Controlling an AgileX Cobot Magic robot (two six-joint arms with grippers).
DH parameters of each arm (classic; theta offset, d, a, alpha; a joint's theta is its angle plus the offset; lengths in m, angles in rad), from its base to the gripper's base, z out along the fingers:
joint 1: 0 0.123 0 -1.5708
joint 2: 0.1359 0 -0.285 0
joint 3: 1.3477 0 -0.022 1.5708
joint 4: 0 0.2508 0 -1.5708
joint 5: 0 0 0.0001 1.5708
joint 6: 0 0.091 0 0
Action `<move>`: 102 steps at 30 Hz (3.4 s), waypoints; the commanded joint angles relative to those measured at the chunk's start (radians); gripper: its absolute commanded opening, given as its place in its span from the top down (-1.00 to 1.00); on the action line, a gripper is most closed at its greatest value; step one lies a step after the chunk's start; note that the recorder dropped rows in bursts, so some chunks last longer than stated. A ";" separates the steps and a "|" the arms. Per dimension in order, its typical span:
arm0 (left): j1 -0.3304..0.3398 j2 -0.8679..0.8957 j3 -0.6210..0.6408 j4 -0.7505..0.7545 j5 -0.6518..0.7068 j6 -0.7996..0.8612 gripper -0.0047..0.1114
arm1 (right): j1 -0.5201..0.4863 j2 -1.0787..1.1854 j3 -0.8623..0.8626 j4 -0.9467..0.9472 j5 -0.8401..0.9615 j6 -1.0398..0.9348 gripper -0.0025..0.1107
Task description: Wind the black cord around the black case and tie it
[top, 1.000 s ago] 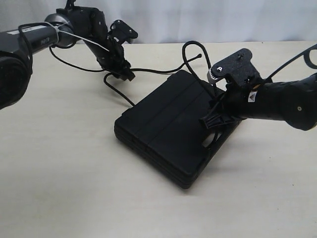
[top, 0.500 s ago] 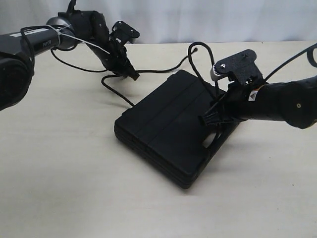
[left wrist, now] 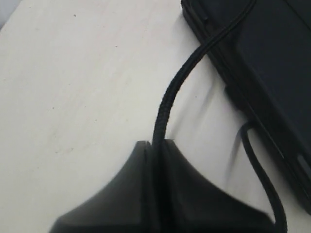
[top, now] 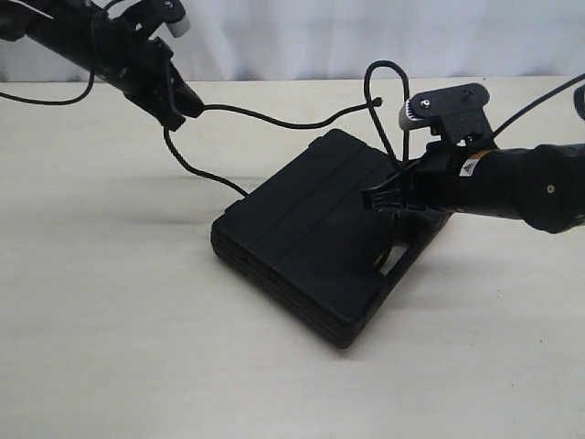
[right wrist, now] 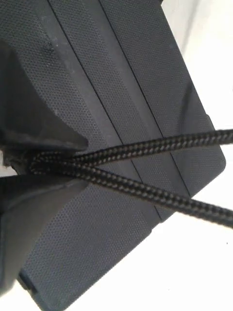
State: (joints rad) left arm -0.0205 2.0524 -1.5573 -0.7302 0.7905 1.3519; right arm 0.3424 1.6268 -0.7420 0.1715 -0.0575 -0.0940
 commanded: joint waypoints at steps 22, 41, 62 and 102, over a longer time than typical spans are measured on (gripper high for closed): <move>0.019 -0.045 0.056 -0.113 -0.028 0.273 0.92 | -0.008 -0.047 -0.003 -0.008 0.133 -0.250 0.88; 0.020 -0.045 0.056 -0.119 -0.042 0.288 0.92 | -0.401 -0.068 -0.117 1.069 0.854 -1.525 0.88; 0.020 -0.045 0.056 -0.332 0.066 0.617 0.92 | -0.448 0.165 -0.117 1.128 0.930 -1.623 0.88; 0.055 0.013 0.056 -0.531 0.189 0.785 0.92 | -0.549 0.260 -0.152 1.149 1.244 -1.651 0.88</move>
State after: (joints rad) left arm 0.0339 2.0668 -1.5050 -1.2351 0.9572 2.1107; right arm -0.2060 1.8853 -0.8893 1.3260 1.1576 -1.7336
